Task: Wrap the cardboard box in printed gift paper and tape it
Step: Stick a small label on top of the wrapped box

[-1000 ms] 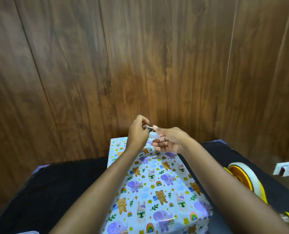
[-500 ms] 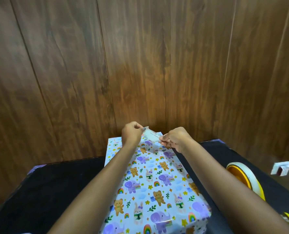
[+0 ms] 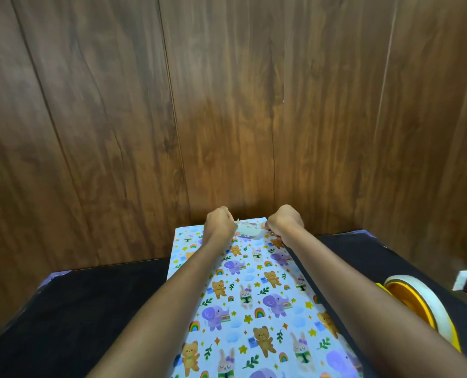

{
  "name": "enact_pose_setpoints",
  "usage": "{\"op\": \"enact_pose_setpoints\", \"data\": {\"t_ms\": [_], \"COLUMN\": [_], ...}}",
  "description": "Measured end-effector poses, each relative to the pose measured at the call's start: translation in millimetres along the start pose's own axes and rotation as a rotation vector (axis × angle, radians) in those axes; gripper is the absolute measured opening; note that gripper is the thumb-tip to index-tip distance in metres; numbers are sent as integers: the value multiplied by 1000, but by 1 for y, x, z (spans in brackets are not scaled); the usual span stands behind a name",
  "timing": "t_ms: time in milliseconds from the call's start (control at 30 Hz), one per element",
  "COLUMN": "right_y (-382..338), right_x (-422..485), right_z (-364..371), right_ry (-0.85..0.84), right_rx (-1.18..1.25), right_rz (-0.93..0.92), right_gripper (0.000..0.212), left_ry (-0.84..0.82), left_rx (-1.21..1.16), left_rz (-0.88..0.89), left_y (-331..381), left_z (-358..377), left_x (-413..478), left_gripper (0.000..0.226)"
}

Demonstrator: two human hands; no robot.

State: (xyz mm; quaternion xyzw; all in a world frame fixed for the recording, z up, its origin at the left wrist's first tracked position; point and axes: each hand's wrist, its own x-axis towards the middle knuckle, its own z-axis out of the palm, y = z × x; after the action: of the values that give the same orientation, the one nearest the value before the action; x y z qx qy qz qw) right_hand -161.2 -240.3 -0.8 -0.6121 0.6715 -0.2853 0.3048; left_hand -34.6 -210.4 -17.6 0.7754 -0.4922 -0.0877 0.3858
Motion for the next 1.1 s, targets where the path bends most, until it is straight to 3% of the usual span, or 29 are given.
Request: {"op": "enact_pose_setpoints", "data": {"t_ms": [233,333,400,467,533,567,667,767,833,933,1100], "right_y": [0,1,2,4,5,6,5,7,10,16,17], "right_x": [5,1,-3,-8,-12,-13,-19,-23,-27,-35,-43], "right_z": [6,8,10,10,8,8,12,20,23,21,15], "right_ry": [0,-15,26,137,222,210,-28,-309,-401,-390,-370], "right_rx": [-71,-147,-244,-349,-500,-585,-745,-792,-804,-826,-894], "right_rz": [-18,-48,-117,-230,-428,-536,-741,-683,-612,-511,-415], "right_gripper": [15,14,30,49,44,37,34,46,58,68,73], "left_ry": [-30,-40,15,143,178,103,-225,-486,-587,-596,-509], "left_rx": [68,209,470,675,728,753,786,609,492,534,822], "left_rz": [46,110,292,637,924,970,815,598,507,486,526], "left_y": [-7,-7,-7,-12,-18,-22,-30,-30,-31,-32,-26], "left_z": [2,6,6,6,4,2,-4,-14,-18,-22,-19], "left_x": [9,5,-1,-4,-1,2,8,5,2,-3,-10], "left_gripper": [27,15,19,25,17,17,38,47,47,48,50]}}
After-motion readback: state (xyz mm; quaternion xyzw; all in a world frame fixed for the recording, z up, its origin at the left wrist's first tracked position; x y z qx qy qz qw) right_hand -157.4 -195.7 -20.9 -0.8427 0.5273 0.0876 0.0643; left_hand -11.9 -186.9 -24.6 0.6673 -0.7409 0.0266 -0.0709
